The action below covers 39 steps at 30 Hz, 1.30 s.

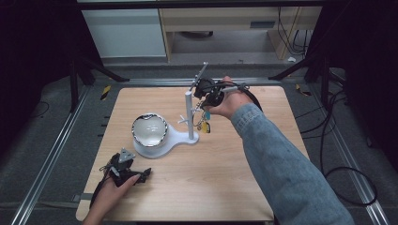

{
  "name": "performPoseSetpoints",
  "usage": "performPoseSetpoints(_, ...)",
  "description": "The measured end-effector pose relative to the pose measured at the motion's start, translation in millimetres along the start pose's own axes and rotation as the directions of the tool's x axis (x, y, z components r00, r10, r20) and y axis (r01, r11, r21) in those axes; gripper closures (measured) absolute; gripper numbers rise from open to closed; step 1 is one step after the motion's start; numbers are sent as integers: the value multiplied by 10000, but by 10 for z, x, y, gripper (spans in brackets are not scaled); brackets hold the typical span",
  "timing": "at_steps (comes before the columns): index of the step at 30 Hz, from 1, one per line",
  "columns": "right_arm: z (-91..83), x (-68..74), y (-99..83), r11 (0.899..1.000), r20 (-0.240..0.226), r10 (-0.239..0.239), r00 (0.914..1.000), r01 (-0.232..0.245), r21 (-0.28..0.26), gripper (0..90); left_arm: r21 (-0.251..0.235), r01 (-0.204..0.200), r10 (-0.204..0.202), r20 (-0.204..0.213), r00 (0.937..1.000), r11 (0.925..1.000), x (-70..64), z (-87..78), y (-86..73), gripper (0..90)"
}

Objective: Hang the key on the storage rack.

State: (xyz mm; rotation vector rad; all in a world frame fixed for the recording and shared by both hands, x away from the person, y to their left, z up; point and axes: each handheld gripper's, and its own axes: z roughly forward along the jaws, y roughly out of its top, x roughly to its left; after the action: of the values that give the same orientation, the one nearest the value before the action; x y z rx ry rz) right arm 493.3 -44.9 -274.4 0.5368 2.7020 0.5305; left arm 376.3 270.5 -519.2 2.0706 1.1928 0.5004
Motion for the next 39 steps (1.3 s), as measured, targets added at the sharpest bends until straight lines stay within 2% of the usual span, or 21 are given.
performPoseSetpoints(2, -5, -7, 0, 10000, 80, 21, 10000, -20, -78, 847, -1, 2, -2, 1, 10000, 10000, 0, 0, 0, 0)
performPoseSetpoints(4, -38, -23, 4, 9990, -4, 234, 9997, -234, -374, 843, 2, 3, -3, 2, 10000, 10000, 0, 0, 0, 0)
performPoseSetpoints(6, -66, -36, 7, 9989, 100, 195, 9998, -190, -428, 849, 1, -1, 1, 4, 10000, 10000, 0, 0, -1, 0)
performPoseSetpoints(13, -109, -76, -61, 9992, 295, 244, 9993, -235, -313, 850, 9, -5, 5, 7, 10000, 10000, 0, -1, 0, 0)
performPoseSetpoints(21, -80, -141, -257, 9979, 396, 624, 9973, -616, -202, 780, 6, 0, 0, 6, 10000, 10000, -1, -1, 0, 0)
performPoseSetpoints(23, -70, -142, -291, 9975, 422, 695, 9967, -688, -182, 738, 6, 1, -1, 7, 10000, 10000, -1, -1, 0, 0)
performPoseSetpoints(29, -10, -179, -374, 9929, 576, 1154, 9916, -1134, -372, 492, 5, -1, 1, 6, 10000, 10000, -1, -1, 0, 0)
performPoseSetpoints(33, 13, -203, -394, 9903, 718, 1298, 9889, -1256, -601, 421, 7, -2, 2, 6, 10000, 10000, 0, -1, -1, 0)
performPoseSetpoints(39, 35, -232, -392, 9857, 951, 1606, 9824, -1546, -668, 250, 6, -1, 1, 6, 10000, 10000, -1, -1, -1, 0)
